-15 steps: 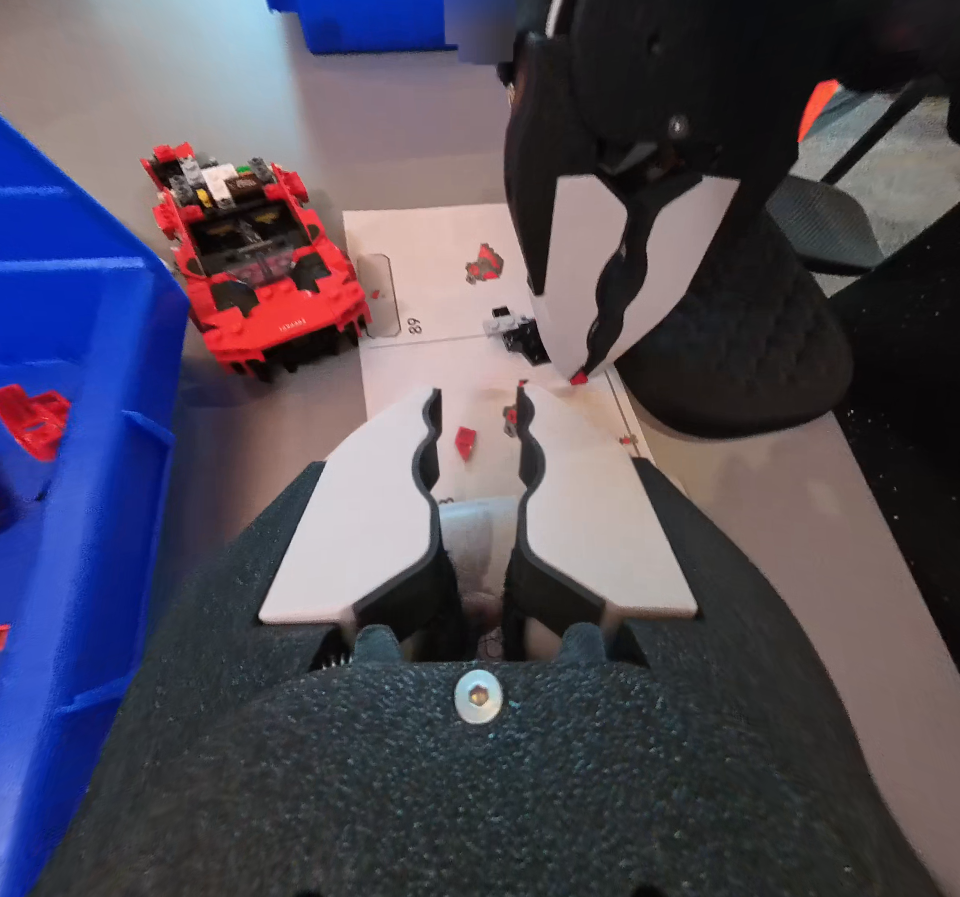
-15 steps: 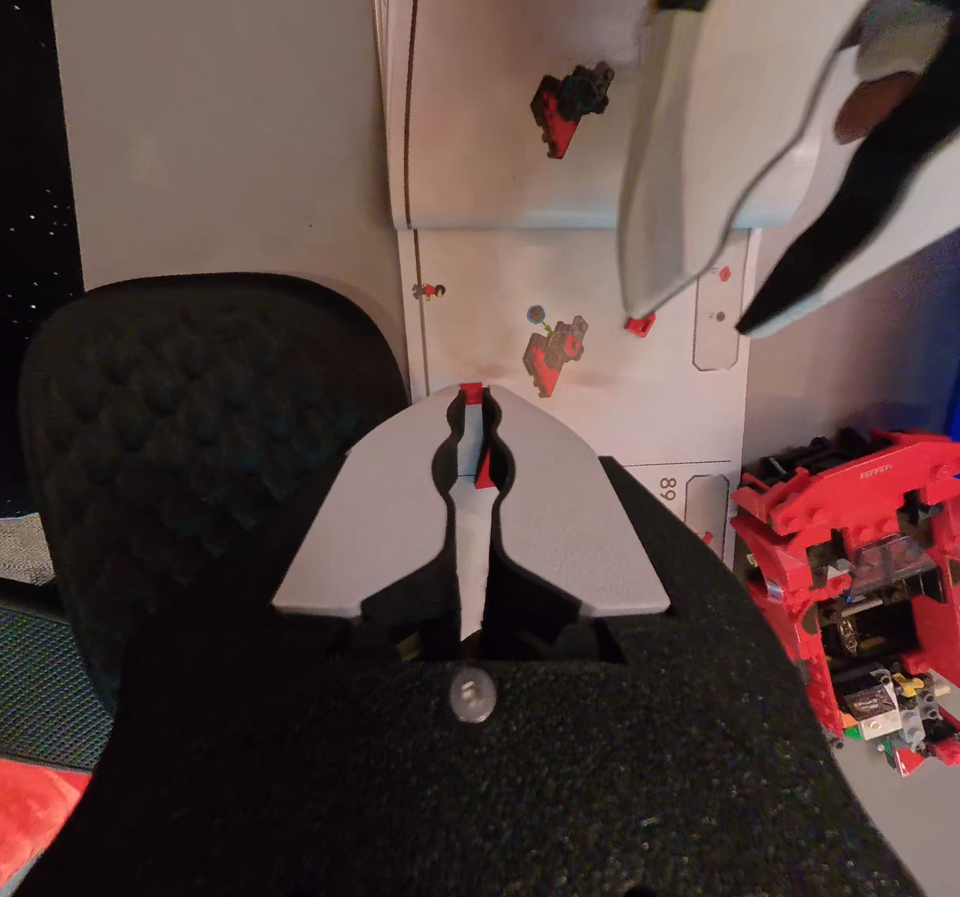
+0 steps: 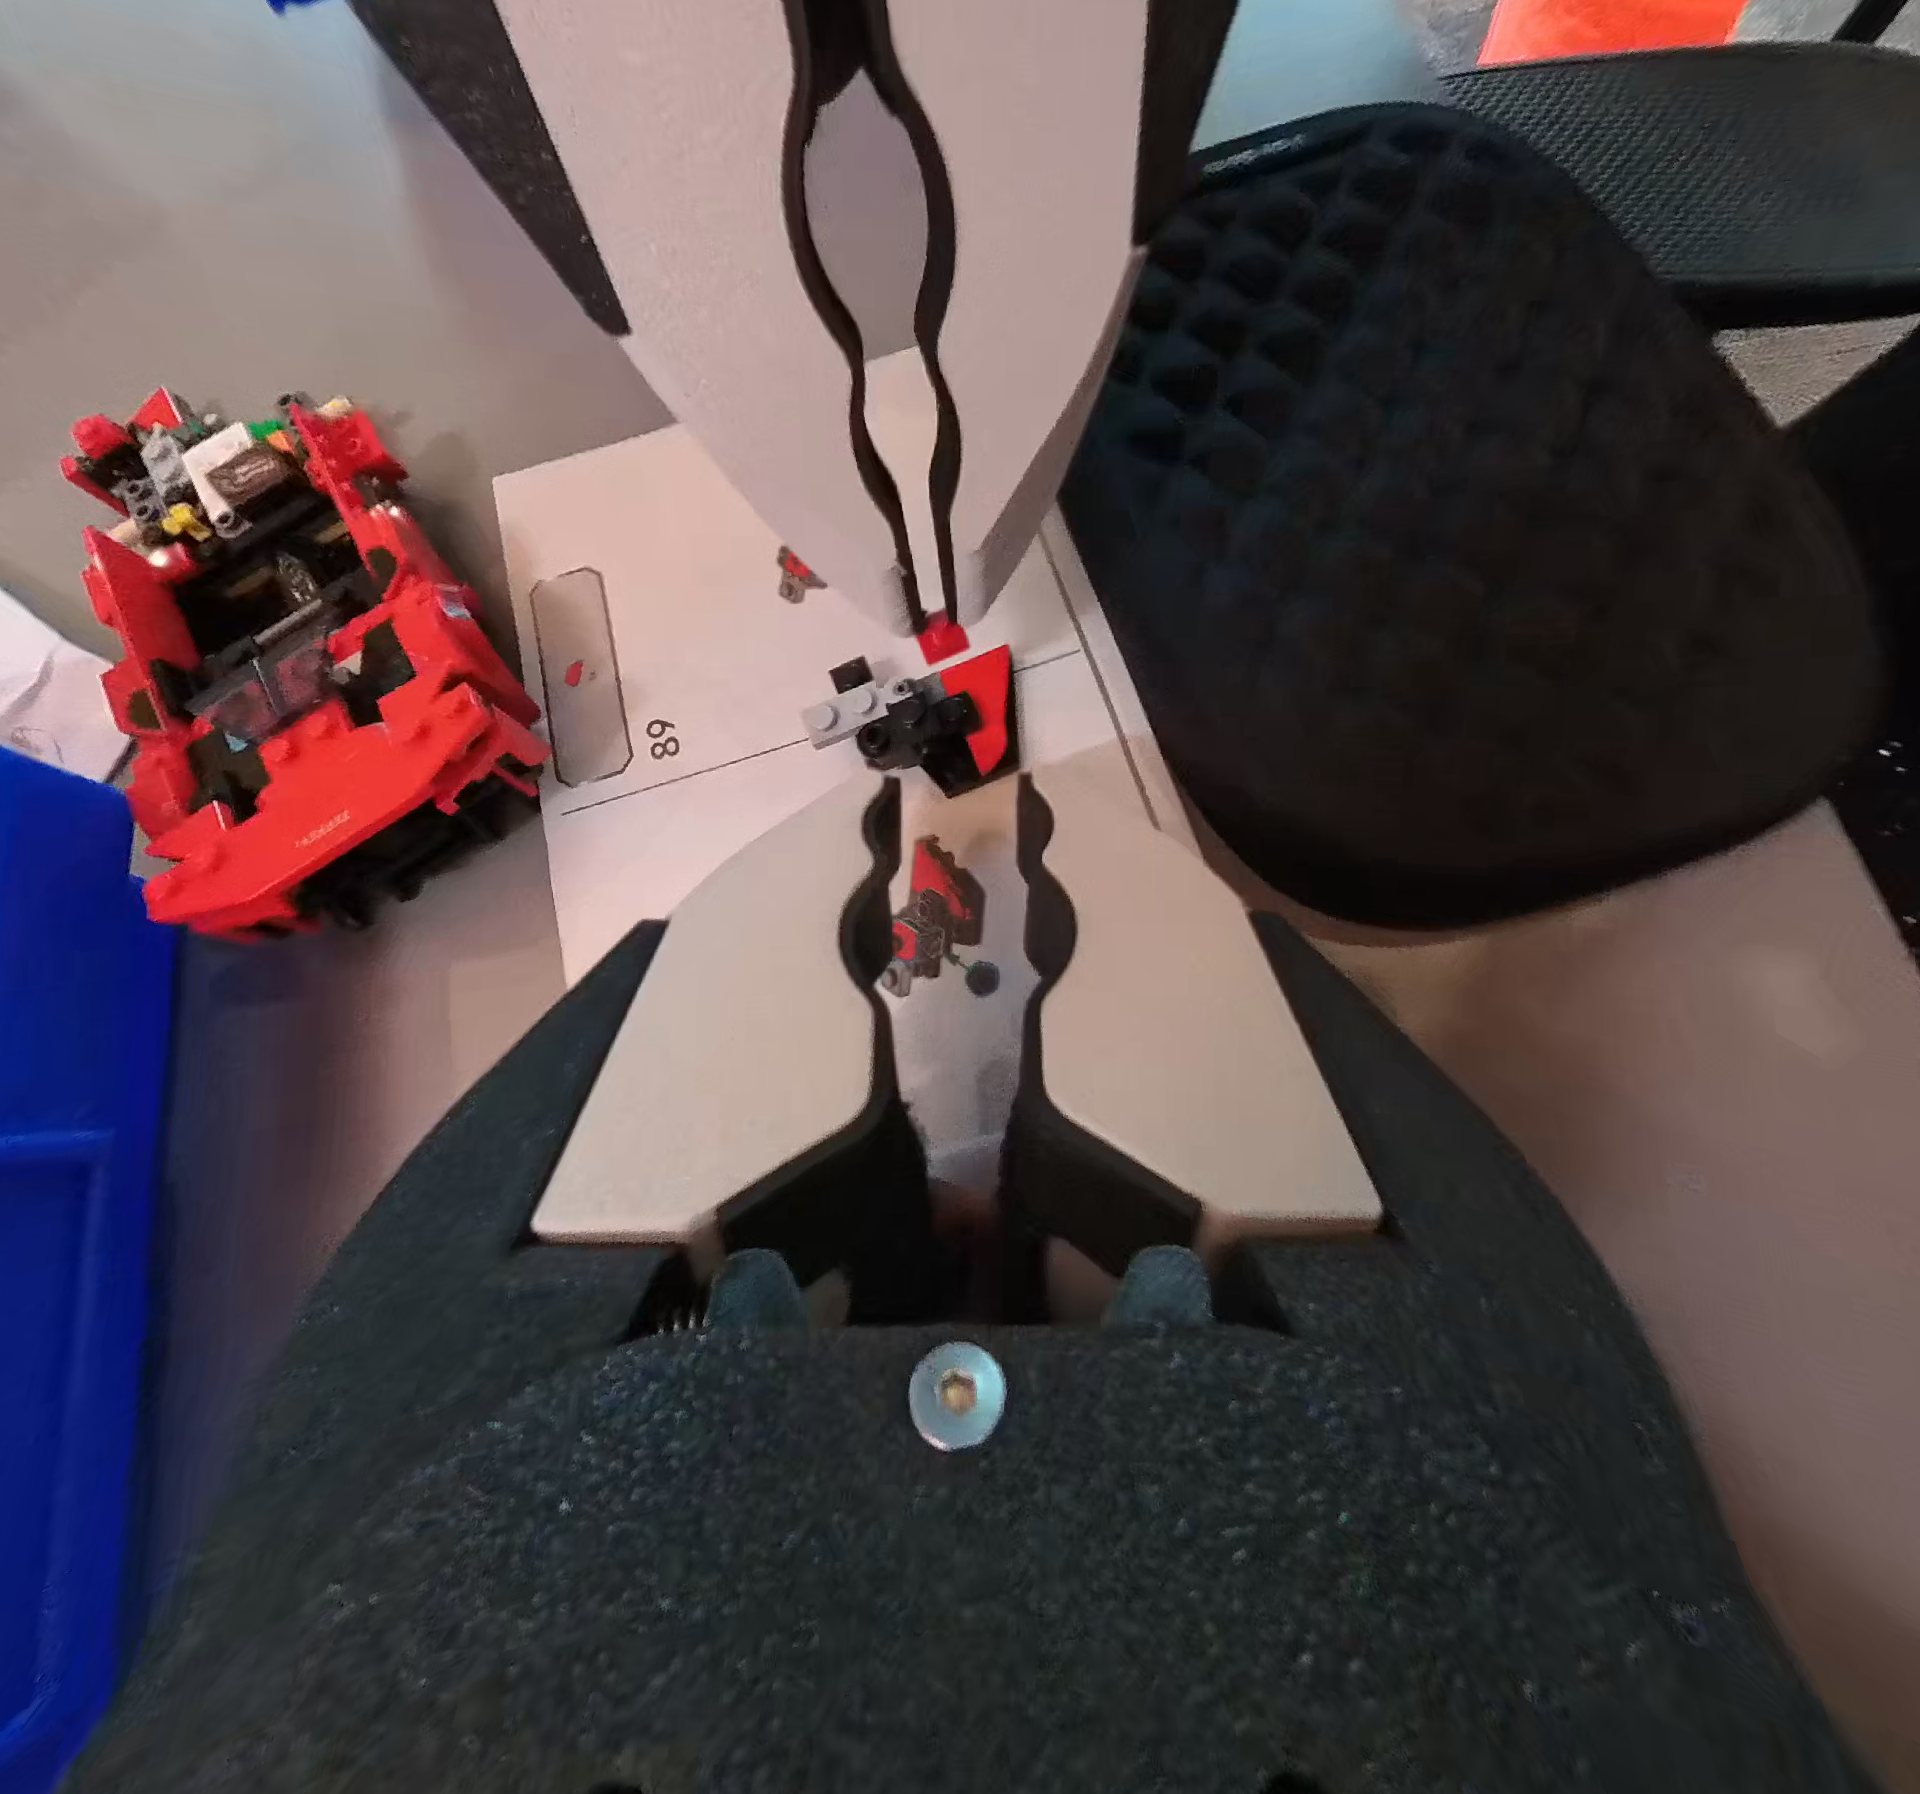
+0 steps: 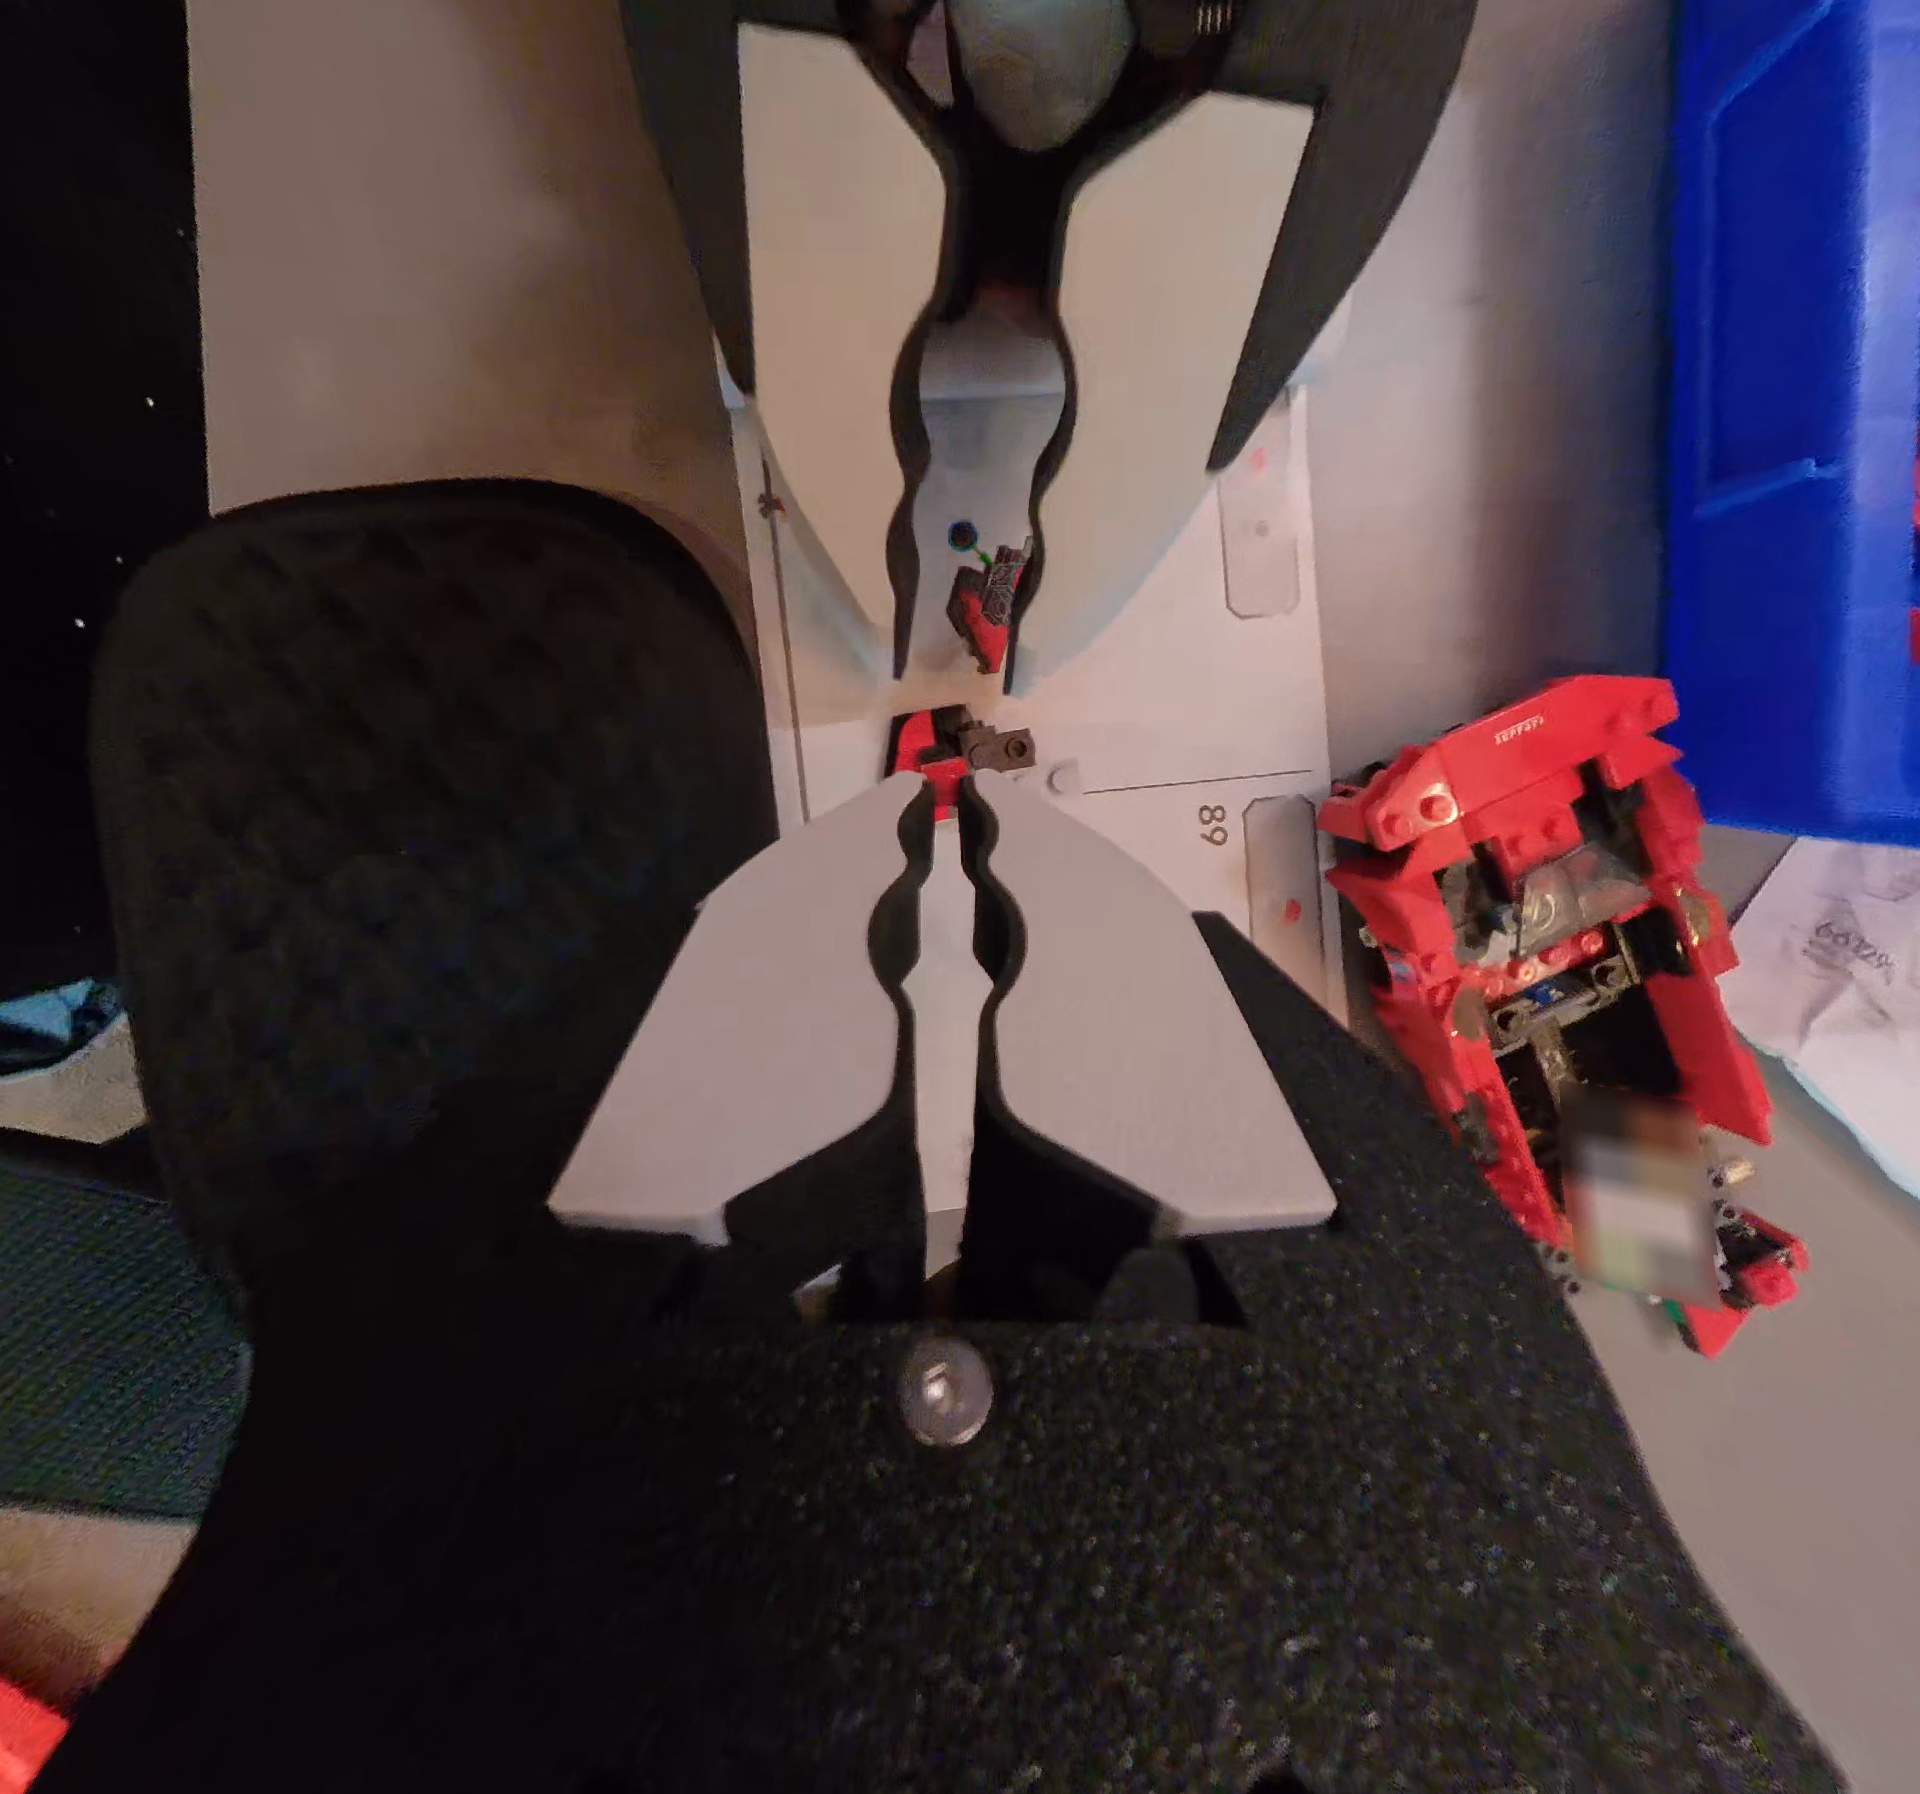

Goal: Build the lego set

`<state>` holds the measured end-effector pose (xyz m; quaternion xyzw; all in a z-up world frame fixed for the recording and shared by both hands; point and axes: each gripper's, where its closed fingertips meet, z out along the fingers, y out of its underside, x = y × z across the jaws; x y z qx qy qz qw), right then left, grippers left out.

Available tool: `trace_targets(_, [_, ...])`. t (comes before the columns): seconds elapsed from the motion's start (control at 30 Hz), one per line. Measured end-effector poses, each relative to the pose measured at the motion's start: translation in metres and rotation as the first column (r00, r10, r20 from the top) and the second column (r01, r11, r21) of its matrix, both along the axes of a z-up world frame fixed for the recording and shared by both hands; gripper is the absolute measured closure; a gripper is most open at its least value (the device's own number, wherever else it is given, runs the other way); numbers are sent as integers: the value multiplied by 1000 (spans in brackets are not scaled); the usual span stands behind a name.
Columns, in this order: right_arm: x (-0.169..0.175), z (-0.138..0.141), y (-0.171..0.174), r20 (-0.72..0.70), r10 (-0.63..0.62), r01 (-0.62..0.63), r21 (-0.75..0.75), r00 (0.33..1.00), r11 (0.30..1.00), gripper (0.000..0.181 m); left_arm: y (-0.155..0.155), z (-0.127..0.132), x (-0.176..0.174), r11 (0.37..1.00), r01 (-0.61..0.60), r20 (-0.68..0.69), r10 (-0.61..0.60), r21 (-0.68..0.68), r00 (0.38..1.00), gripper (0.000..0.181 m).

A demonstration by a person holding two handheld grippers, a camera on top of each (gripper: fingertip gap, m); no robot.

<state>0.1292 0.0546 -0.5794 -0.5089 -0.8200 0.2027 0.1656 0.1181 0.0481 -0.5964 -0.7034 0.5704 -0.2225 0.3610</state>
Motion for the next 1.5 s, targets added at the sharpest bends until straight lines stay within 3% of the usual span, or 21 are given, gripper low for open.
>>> trace_targets(0.2, [-4,-8,4,28,90,-89,-39,996,995,177,6,0,-1,998,-57,68,58,-14,996,174])
trace_targets(0.67, [-8,-10,4,122,48,-49,2,991,999,177,4,3,-2,998,-35,101,41,-58,994,177])
trace_targets(0.83, [-8,-12,5,144,43,-46,21,989,999,177,17,8,-24,991,-102,135,113,-86,984,176])
trace_targets(1.03, [-8,-13,4,174,41,-48,32,984,998,177,20,10,-26,985,-108,167,130,-135,977,177])
trace_targets(1.27, [-9,-14,4,197,52,-72,91,979,993,176,21,10,-27,983,-118,169,141,-137,975,177])
trace_targets(1.5, [-9,-14,4,199,97,-149,270,975,951,176,12,3,-23,988,-60,116,76,-141,990,176])
